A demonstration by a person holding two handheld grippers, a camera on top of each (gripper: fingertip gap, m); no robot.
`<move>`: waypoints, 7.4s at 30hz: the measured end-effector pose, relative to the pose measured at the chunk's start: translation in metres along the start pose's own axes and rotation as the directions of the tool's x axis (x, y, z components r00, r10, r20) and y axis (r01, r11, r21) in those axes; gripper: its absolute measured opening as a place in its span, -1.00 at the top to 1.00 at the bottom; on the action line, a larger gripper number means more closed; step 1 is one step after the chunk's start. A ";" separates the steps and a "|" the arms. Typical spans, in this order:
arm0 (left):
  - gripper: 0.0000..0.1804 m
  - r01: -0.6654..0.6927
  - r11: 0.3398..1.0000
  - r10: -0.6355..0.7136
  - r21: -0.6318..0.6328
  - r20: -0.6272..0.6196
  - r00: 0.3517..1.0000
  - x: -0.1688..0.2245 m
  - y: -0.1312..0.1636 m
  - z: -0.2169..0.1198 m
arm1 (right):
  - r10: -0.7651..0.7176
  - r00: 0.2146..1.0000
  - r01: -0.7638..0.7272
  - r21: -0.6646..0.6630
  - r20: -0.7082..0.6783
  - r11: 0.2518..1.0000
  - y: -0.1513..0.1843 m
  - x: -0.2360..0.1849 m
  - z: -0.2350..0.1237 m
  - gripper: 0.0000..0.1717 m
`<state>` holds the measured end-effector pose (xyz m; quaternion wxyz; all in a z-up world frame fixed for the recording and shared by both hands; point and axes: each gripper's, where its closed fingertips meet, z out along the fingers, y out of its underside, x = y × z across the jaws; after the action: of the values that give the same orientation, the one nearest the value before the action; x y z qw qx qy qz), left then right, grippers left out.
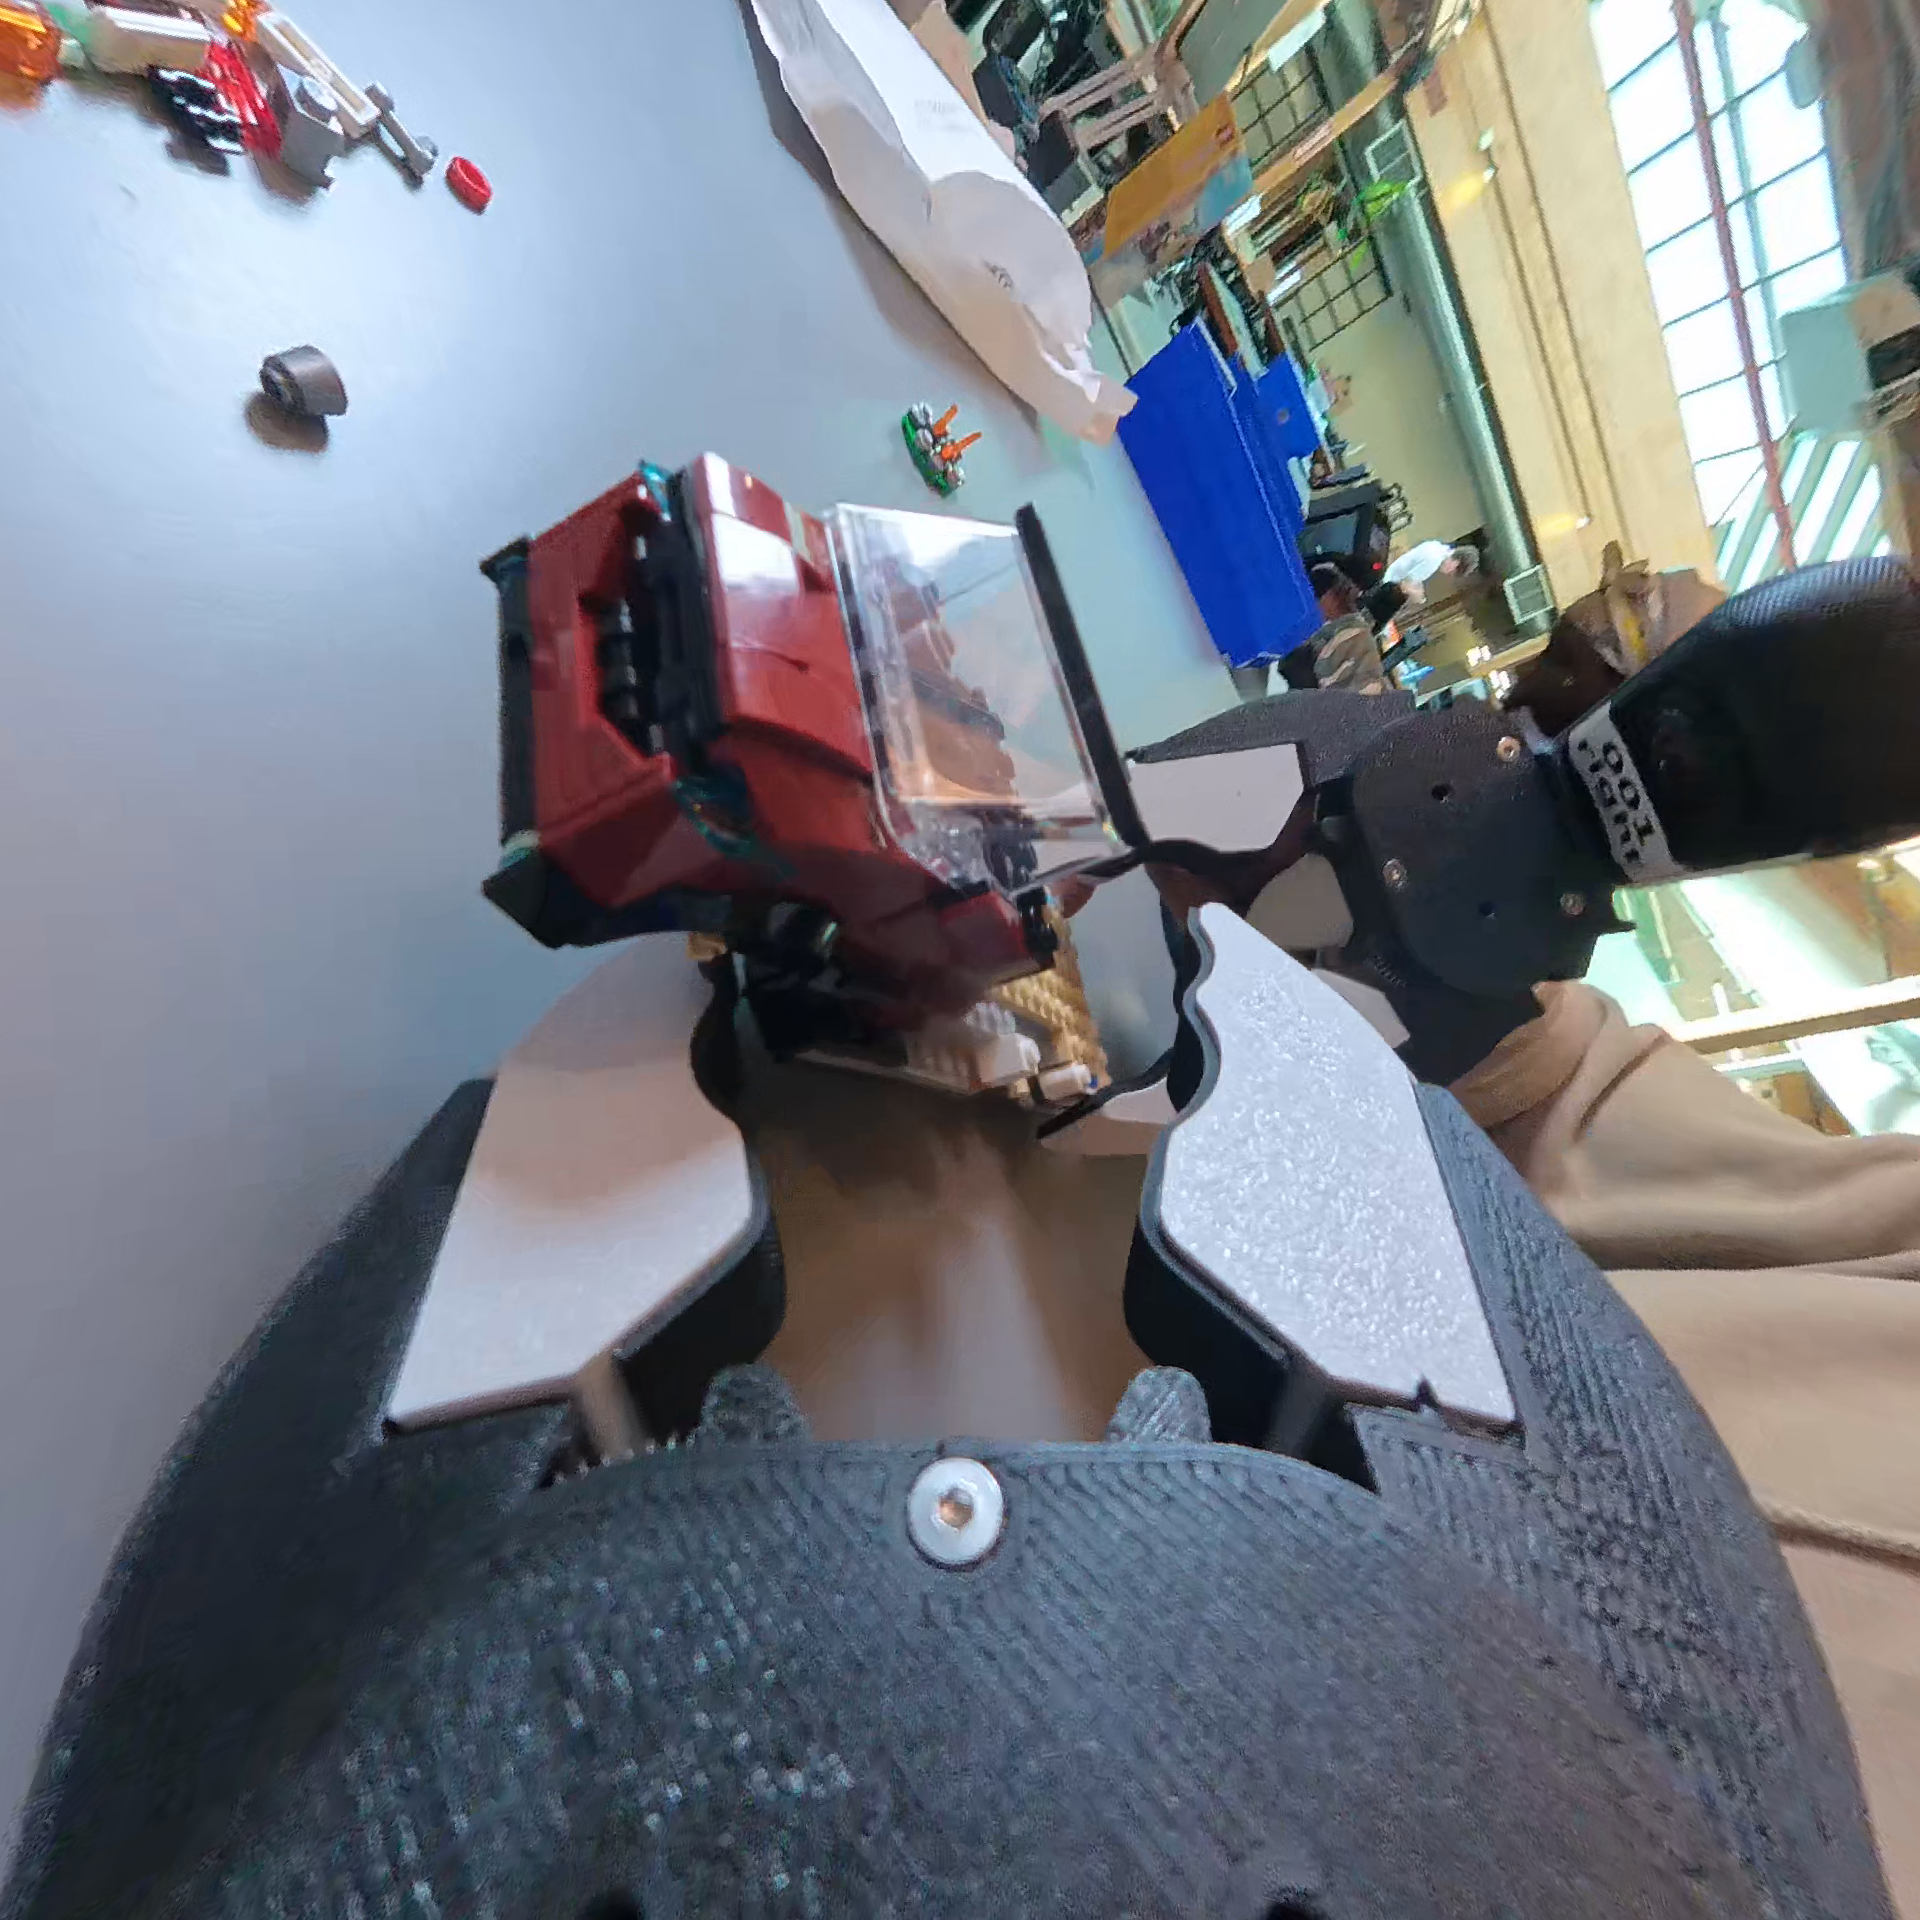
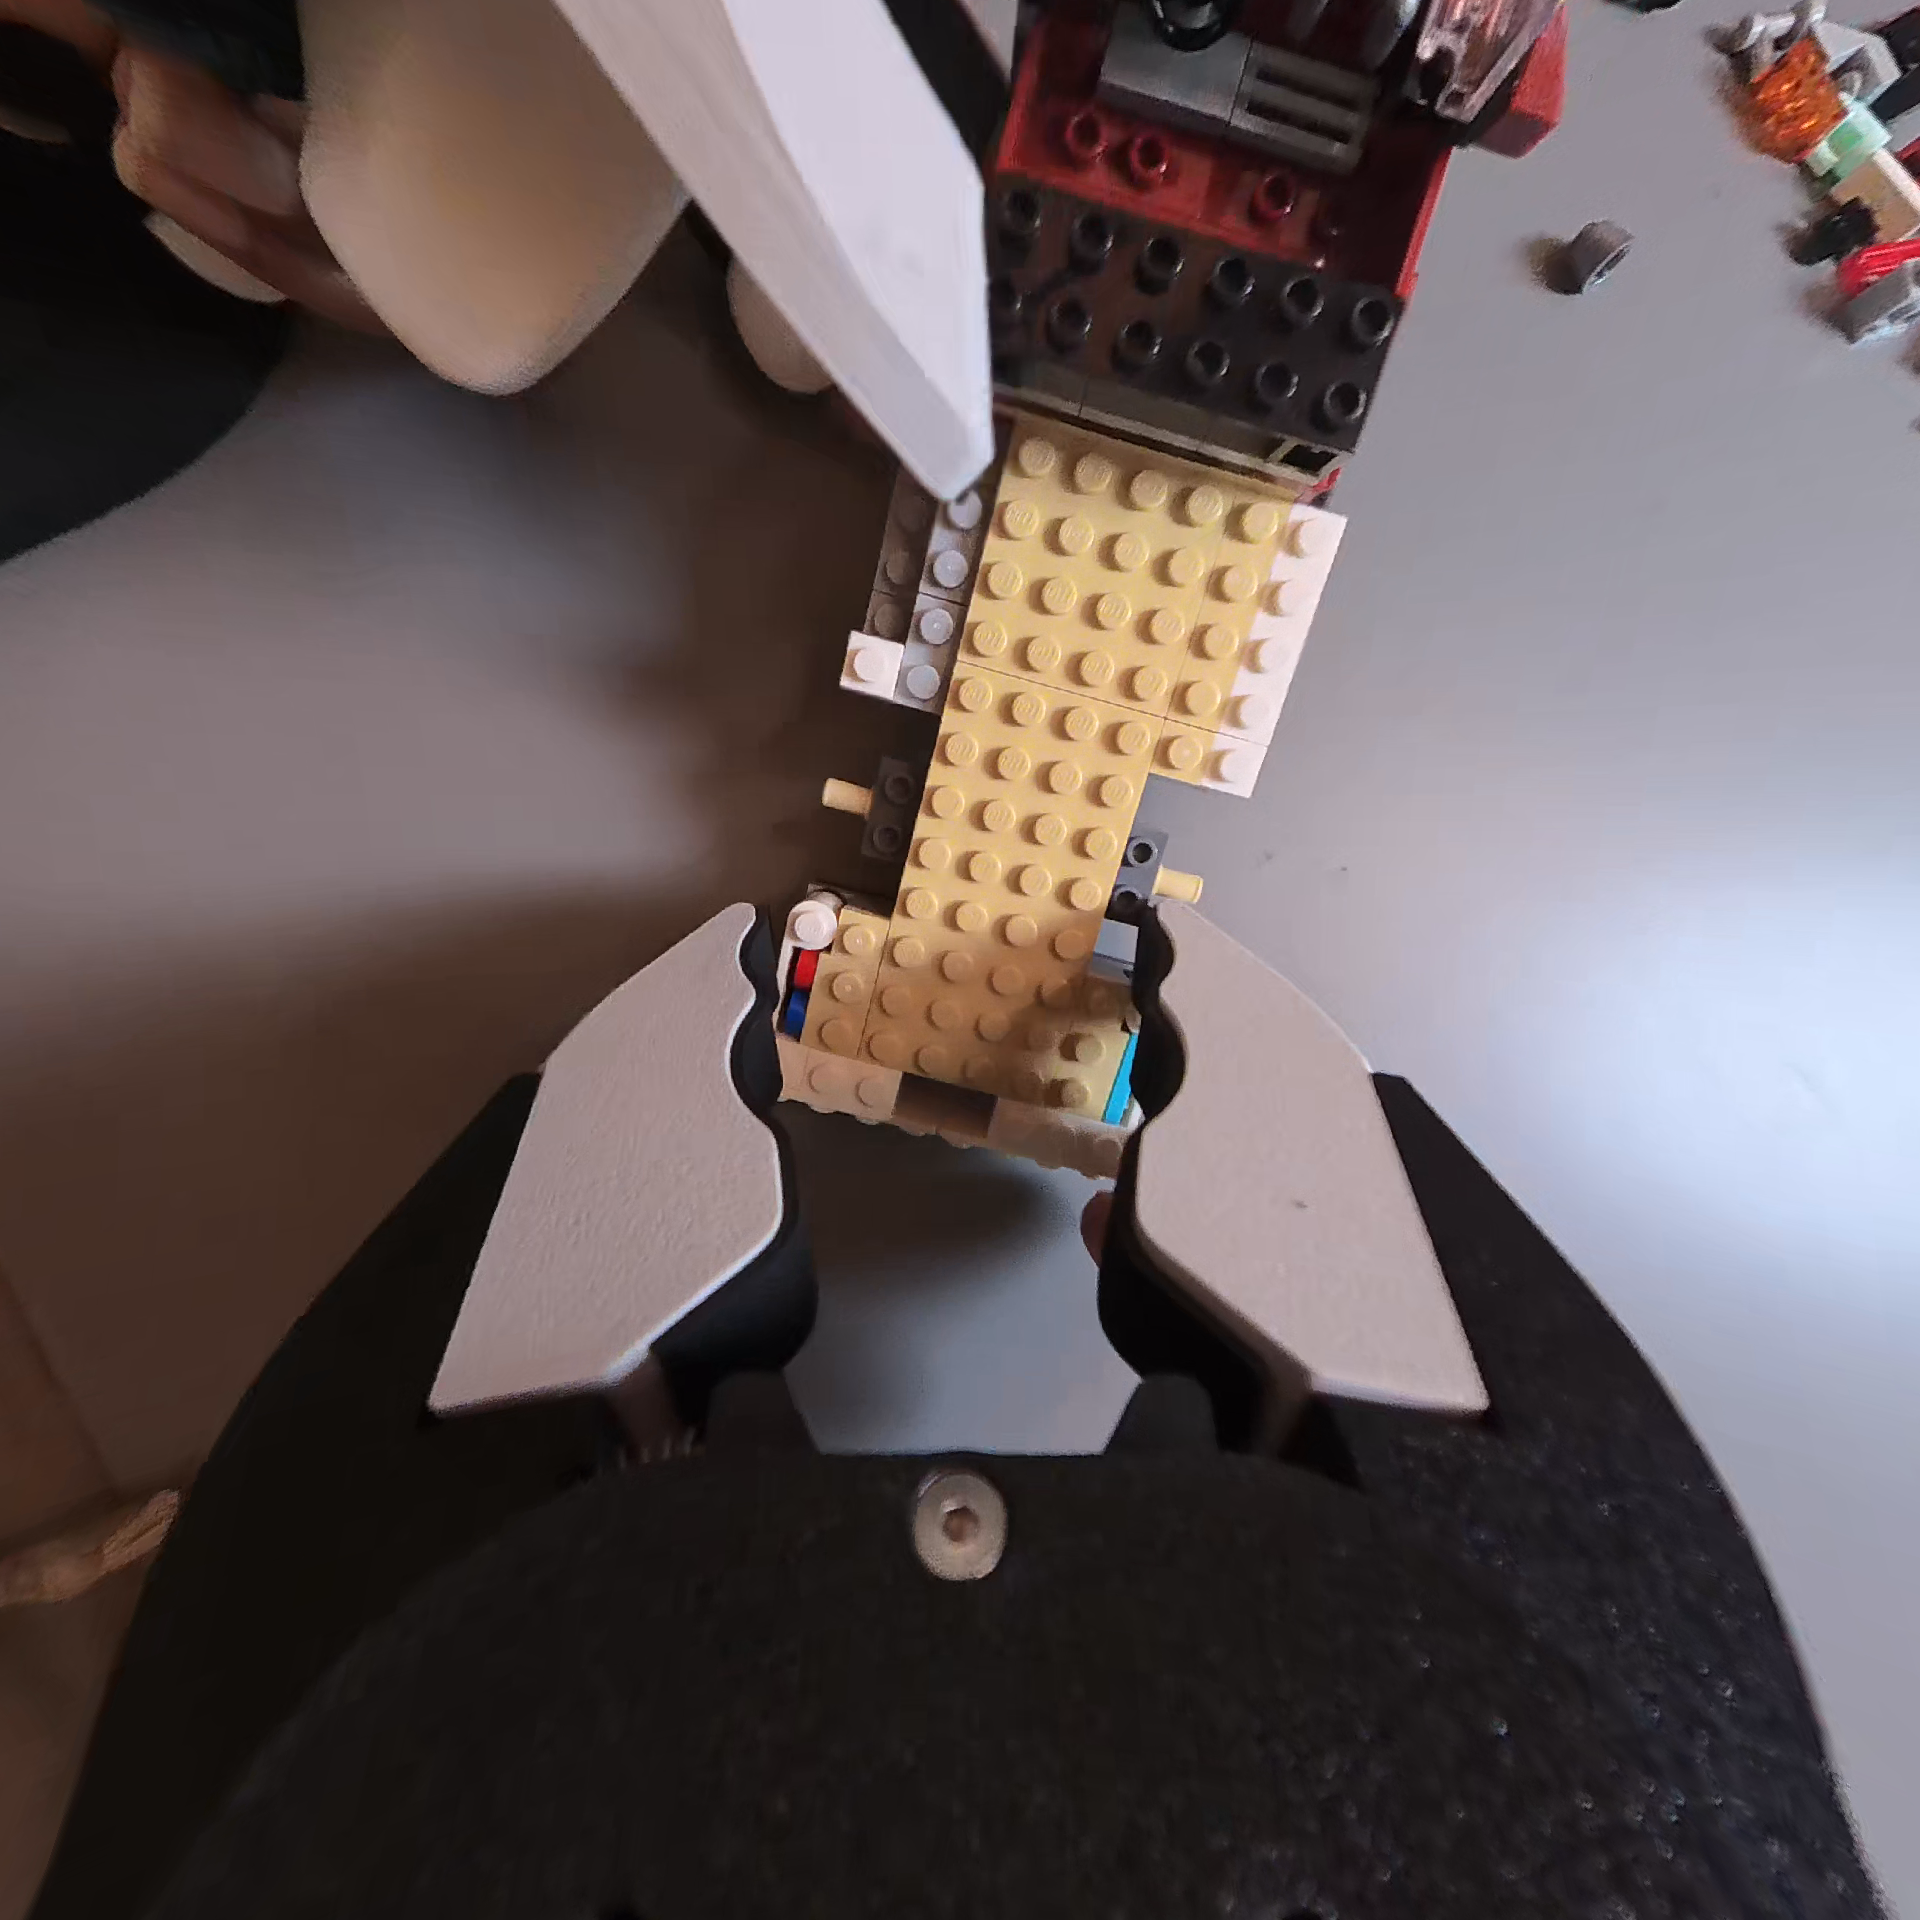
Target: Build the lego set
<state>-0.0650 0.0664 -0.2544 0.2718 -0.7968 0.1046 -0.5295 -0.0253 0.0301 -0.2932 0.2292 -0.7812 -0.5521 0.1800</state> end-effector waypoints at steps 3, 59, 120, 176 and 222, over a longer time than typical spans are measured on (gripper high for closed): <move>0.11 -0.012 0.999 0.012 -0.032 0.001 1.000 0.001 0.005 -0.002 | 0.027 0.998 -0.030 0.049 0.064 0.998 0.000 -0.005 -0.003 0.23; 1.00 -0.819 0.511 0.434 0.261 0.744 0.508 -0.042 -0.152 -0.105 | 0.242 0.834 0.318 0.790 -0.496 0.524 -0.324 0.275 -0.115 1.00; 0.61 -0.828 0.516 0.575 0.218 0.629 0.524 -0.038 -0.136 -0.074 | 0.261 0.831 0.308 0.797 -0.491 0.519 -0.291 0.290 -0.134 0.84; 0.81 -0.188 0.675 0.655 -0.714 0.463 0.597 -0.163 -0.069 -0.362 | 0.274 0.894 0.150 0.814 -0.354 0.562 -0.063 0.143 -0.121 0.74; 0.64 -0.779 -0.100 0.888 -0.619 -0.409 0.210 0.023 -0.052 -0.021 | 0.245 0.900 0.199 0.841 -0.360 0.502 -0.066 0.135 -0.156 0.74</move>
<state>-0.0803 0.0920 -0.2021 0.2006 -0.6110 0.7608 -0.0875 0.0505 0.1511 -0.1312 0.7021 -0.5877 -0.3108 0.2551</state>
